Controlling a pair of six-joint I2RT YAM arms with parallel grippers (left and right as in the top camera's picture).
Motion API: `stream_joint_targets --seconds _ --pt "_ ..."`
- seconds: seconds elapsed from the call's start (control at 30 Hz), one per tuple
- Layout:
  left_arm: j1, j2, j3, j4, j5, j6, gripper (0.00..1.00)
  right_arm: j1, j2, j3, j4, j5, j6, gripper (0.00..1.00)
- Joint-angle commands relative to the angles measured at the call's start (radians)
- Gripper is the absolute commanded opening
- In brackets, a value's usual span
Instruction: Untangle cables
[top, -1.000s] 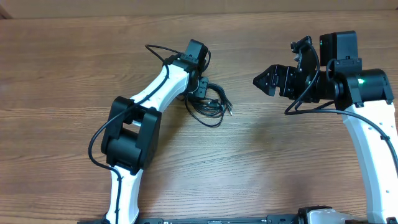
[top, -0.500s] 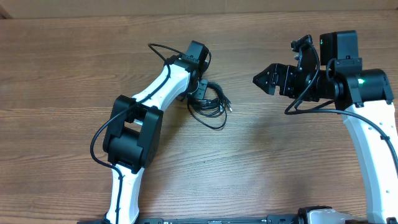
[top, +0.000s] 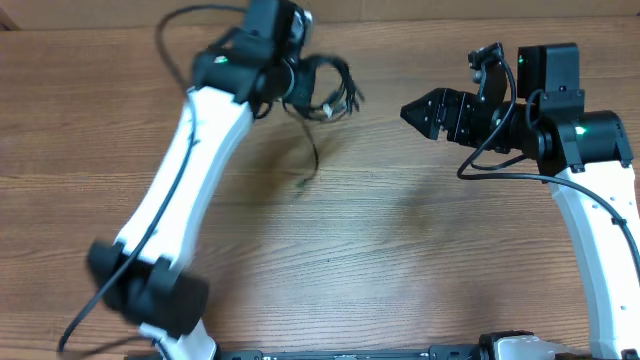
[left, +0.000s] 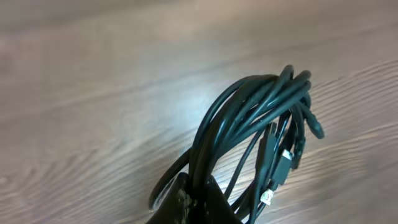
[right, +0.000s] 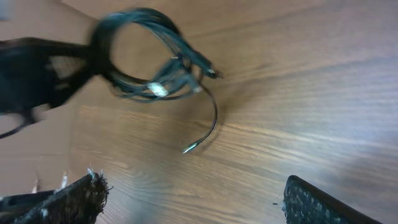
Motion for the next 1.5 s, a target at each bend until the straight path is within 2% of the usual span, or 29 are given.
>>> stream_joint_targets --seconds 0.0,0.1,0.23,0.47,0.7,0.8,0.87,1.03,1.1,1.2,1.47 --pt "0.017 -0.057 0.01 -0.011 0.037 -0.042 0.04 0.013 -0.001 0.018 0.041 -0.044 0.06 0.89" --pt "0.044 -0.074 0.01 -0.01 0.097 -0.139 0.04 0.042 0.0 0.018 0.097 -0.043 0.07 0.89" --pt "0.069 -0.072 0.007 -0.016 0.247 -0.131 0.04 0.073 0.0 0.018 0.143 -0.043 0.069 0.87" --pt "0.074 -0.072 0.007 -0.076 0.436 0.056 0.04 0.137 0.018 0.018 0.216 -0.031 0.095 0.81" --pt "0.074 -0.071 0.006 -0.161 0.448 0.138 0.04 0.19 0.051 0.018 0.327 -0.028 0.19 0.72" --pt "0.074 -0.068 0.006 -0.172 0.448 0.137 0.04 0.204 0.061 0.018 0.35 0.021 0.295 0.65" --pt "0.071 -0.057 0.006 -0.172 0.449 0.122 0.04 0.225 0.068 0.018 0.355 0.077 0.386 0.59" --pt "0.068 -0.013 0.006 -0.172 0.449 0.012 0.04 0.288 0.085 0.018 0.38 0.163 0.503 0.51" --pt "0.068 0.027 0.006 -0.172 0.454 -0.032 0.04 0.323 0.105 0.018 0.379 0.233 0.587 0.43" --pt "0.068 0.05 0.006 -0.167 0.501 -0.048 0.04 0.34 0.142 0.018 0.378 0.262 0.658 0.36" --pt "0.069 0.051 0.006 -0.172 0.51 -0.048 0.04 0.34 0.201 0.018 0.396 0.249 0.675 0.35"
